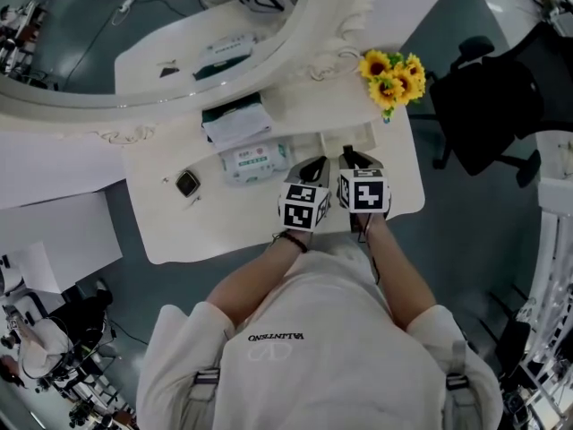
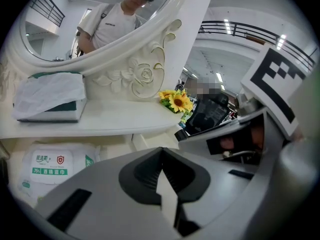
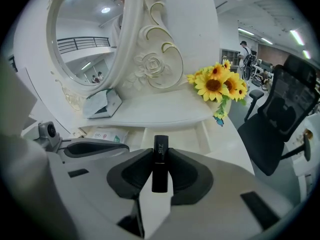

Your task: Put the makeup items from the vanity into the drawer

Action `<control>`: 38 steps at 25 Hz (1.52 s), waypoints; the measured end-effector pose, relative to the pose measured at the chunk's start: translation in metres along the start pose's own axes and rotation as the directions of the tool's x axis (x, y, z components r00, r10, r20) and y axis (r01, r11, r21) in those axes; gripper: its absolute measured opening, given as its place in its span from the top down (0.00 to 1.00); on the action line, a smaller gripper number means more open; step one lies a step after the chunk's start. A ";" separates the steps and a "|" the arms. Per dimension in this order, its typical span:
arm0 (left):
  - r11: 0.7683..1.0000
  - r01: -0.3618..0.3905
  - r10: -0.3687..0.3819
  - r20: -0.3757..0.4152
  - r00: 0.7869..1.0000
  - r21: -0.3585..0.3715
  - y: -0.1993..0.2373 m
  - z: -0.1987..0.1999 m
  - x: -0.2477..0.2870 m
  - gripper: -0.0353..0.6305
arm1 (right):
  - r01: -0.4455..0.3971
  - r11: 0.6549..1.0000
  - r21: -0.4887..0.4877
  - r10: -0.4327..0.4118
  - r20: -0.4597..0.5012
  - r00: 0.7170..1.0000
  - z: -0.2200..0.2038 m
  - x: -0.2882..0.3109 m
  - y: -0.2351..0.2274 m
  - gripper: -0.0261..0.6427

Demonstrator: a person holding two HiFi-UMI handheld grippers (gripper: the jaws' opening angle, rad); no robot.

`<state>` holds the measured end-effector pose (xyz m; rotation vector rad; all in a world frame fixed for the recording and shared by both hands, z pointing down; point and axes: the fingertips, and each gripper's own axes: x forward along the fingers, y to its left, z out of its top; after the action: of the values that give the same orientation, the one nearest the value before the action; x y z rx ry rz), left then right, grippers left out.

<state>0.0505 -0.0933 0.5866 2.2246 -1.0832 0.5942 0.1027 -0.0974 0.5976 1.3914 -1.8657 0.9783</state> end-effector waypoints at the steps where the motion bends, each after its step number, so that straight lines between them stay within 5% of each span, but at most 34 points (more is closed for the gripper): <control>1: 1.000 0.001 -0.001 -0.001 1.000 0.000 -0.001 0.000 0.001 0.95 | 0.000 1.000 0.001 0.000 0.001 1.000 0.001 0.000 -0.001 0.81; 38: 1.000 -0.022 0.023 0.026 0.999 -0.018 -0.004 0.015 0.022 0.95 | -0.013 1.000 -0.020 0.013 -0.008 1.000 0.028 0.028 -0.028 0.80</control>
<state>0.0682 -0.1137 0.5881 2.2133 -1.1234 0.5646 0.1211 -0.1404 0.6105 1.3632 -1.8759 0.9681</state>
